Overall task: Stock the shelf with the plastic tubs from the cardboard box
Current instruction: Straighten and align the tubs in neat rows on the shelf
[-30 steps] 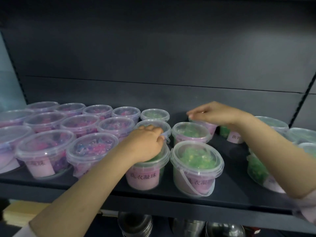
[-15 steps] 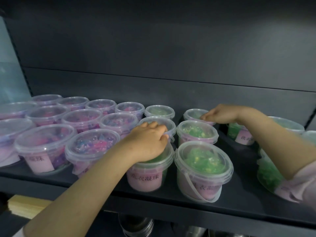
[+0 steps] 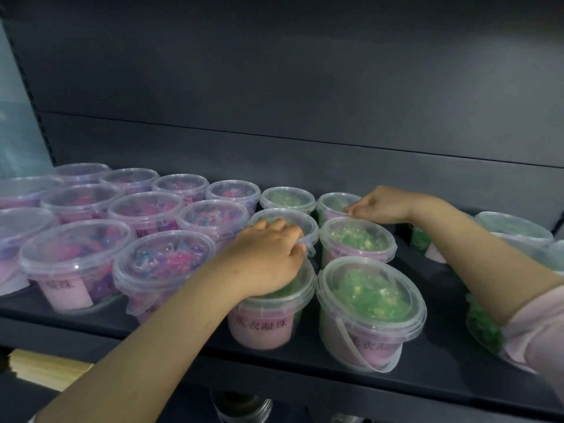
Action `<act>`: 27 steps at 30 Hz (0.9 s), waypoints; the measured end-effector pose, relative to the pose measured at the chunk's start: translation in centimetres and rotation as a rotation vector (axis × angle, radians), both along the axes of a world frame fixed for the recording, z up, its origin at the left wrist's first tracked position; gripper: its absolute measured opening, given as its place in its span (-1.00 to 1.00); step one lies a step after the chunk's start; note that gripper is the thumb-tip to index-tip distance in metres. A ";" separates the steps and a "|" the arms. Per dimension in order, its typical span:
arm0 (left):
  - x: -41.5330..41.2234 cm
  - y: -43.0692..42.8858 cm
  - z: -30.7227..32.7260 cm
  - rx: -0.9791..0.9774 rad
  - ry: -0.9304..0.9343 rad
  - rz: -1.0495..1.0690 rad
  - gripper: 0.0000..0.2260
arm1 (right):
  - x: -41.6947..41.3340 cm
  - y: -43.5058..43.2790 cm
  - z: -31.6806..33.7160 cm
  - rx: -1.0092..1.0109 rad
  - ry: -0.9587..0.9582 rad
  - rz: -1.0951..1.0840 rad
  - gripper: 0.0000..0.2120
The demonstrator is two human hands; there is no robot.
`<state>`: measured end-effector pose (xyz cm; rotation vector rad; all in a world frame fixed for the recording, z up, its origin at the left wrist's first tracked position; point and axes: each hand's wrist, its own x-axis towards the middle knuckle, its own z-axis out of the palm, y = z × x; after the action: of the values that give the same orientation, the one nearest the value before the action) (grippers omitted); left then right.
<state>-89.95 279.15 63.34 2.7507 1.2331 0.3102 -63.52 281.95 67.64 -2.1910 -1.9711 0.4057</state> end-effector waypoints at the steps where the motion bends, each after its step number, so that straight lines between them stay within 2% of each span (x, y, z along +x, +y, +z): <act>1: 0.0 0.0 0.0 -0.004 -0.002 0.000 -0.65 | -0.1 -0.1 0.1 -0.008 0.001 0.005 -0.67; 4: 0.1 0.0 0.0 -0.012 -0.004 -0.003 -0.66 | -0.4 -0.9 0.3 -0.074 -0.100 0.044 -0.57; 7: 0.1 0.0 0.0 -0.012 -0.008 -0.002 -0.67 | -0.9 -2.6 0.6 -0.001 -0.190 0.084 -0.53; 10: 0.1 0.2 0.1 -0.011 -0.011 0.007 -0.66 | -1.6 -4.5 0.6 0.072 -0.154 0.171 -0.66; 17: 0.2 0.2 0.0 0.004 0.008 0.018 -0.62 | -1.8 -6.0 -0.8 0.085 -0.005 0.183 -0.68; 23: 0.4 0.1 0.1 0.008 0.034 0.028 -0.61 | -2.4 -6.9 -0.4 0.082 -0.022 0.164 -0.68; 27: 0.5 -0.1 0.1 0.014 0.041 0.018 -0.60 | -3.5 -10.1 -0.2 0.244 -0.023 0.201 -0.68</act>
<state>-89.46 279.07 63.49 2.7728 1.2712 0.2667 -66.98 271.89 67.46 -1.8672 -2.1342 0.1555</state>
